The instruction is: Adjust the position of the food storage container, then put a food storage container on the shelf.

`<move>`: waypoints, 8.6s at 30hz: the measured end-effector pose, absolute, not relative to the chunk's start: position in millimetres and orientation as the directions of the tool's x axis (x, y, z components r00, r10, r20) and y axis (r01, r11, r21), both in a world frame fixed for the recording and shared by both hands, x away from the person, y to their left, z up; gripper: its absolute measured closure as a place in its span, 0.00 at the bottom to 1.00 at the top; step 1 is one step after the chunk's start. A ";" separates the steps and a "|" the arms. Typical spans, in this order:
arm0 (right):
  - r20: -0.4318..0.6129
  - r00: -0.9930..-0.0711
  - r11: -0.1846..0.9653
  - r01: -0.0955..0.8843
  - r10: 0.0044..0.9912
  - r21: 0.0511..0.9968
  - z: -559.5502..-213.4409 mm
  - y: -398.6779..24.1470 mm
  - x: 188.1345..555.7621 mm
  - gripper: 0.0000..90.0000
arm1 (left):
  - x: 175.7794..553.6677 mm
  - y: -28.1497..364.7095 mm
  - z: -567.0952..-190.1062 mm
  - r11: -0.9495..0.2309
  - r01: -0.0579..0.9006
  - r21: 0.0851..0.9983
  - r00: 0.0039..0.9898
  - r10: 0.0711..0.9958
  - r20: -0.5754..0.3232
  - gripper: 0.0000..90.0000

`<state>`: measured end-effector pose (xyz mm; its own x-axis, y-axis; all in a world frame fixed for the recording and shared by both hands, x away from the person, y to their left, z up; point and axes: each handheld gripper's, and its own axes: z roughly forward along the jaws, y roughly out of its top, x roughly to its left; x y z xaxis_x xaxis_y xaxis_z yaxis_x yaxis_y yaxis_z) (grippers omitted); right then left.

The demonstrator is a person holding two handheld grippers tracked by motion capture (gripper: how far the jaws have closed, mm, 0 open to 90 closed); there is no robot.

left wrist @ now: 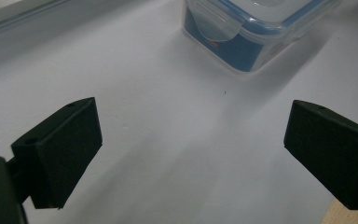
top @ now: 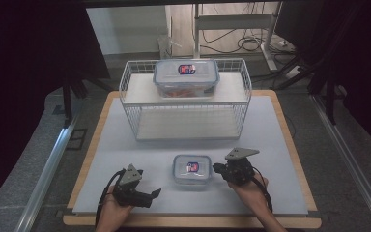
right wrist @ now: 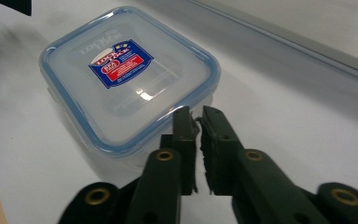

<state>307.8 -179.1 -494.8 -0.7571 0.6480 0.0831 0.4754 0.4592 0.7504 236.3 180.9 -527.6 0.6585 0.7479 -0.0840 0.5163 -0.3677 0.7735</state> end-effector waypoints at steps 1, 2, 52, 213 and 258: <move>0.081 -0.757 0.458 0.473 0.649 0.753 -494.2 -180.6 307.3 0.89 | 236.3 182.9 -526.8 -0.364 0.514 0.776 0.657 0.749 -0.085 0.06; 0.077 -0.758 0.460 0.470 0.647 0.753 -493.7 -182.3 306.3 0.85 | 236.3 184.0 -526.4 -0.361 0.514 0.778 0.657 0.749 -0.086 0.07; 0.042 -0.738 0.459 0.462 0.673 0.759 -496.5 -200.2 298.4 0.05 | 246.1 179.8 -517.3 -0.349 0.519 0.780 0.665 0.738 -0.113 0.02; 0.538 -0.733 0.131 0.634 0.417 0.762 -408.1 -178.5 355.7 0.65 | 330.8 176.5 -414.2 -0.047 0.645 0.763 0.688 0.471 -0.552 0.64; 0.560 -0.705 0.016 0.628 0.435 0.778 -272.5 -159.8 489.7 0.64 | 455.6 190.8 -286.1 0.085 0.633 0.769 0.640 0.503 -0.582 0.64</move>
